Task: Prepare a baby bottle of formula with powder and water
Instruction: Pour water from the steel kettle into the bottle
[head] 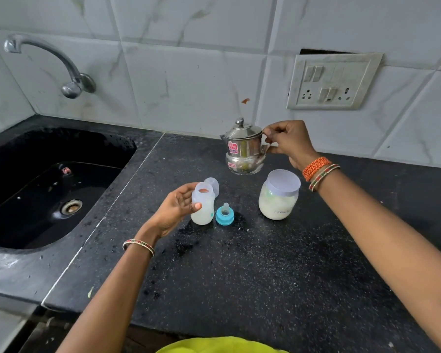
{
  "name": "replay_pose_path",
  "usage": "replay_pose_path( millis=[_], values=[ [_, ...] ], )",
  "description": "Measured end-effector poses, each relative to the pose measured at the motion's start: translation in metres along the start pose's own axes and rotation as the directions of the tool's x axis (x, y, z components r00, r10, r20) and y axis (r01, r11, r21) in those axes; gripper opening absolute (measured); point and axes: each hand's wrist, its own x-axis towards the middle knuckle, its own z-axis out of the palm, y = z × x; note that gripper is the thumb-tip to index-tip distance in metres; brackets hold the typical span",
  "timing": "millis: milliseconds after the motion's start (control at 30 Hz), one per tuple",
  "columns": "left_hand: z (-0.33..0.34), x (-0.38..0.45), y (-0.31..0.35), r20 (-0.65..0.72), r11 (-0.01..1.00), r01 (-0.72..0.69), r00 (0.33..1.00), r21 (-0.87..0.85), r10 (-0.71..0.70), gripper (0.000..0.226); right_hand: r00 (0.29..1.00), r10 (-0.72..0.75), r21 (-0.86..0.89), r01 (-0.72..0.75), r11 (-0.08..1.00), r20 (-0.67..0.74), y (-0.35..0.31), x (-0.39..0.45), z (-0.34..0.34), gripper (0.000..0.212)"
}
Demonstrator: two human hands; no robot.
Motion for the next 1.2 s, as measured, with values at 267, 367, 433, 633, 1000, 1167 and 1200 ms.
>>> replay_pose_path(
  millis=[267, 367, 433, 633, 1000, 1167, 1200],
  values=[
    [-0.006, 0.003, -0.001, -0.047, 0.998, -0.017, 0.999, -0.064, 0.014, 0.061, 0.996, 0.083, 0.070, -0.084, 0.994, 0.008, 0.024, 0.016, 0.006, 0.006],
    [-0.005, 0.020, 0.022, -0.207, 0.995, -0.094, 0.973, 0.028, 0.098, 0.047, 0.994, 0.106, 0.100, -0.104, 0.990, -0.011, 0.028, 0.029, 0.006, 0.008],
    [0.000, 0.042, 0.042, -0.258, 0.970, -0.095, 0.954, 0.222, 0.153, 0.030, 0.991, 0.130, 0.128, -0.125, 0.984, -0.026, 0.031, 0.040, 0.007, 0.009],
    [0.021, 0.143, 0.081, -0.180, 0.915, 0.073, 0.984, 0.397, 0.000, 0.024, 0.969, 0.245, 0.242, -0.239, 0.941, 0.003, 0.046, 0.083, 0.012, 0.015],
    [0.014, 0.257, 0.059, -0.250, 0.852, 0.164, 0.967, 0.498, -0.040, 0.025, 0.918, 0.379, 0.356, -0.394, 0.847, 0.115, 0.092, 0.148, 0.036, 0.017],
    [0.003, 0.277, 0.037, -0.314, 0.783, 0.230, 0.948, 0.578, -0.046, 0.022, 0.909, 0.395, 0.302, -0.418, 0.857, 0.135, 0.112, 0.163, 0.045, 0.012],
    [0.001, 0.279, 0.033, -0.311, 0.776, 0.226, 0.950, 0.589, -0.040, 0.022, 0.908, 0.395, 0.285, -0.418, 0.863, 0.137, 0.115, 0.165, 0.046, 0.012]
  ],
)
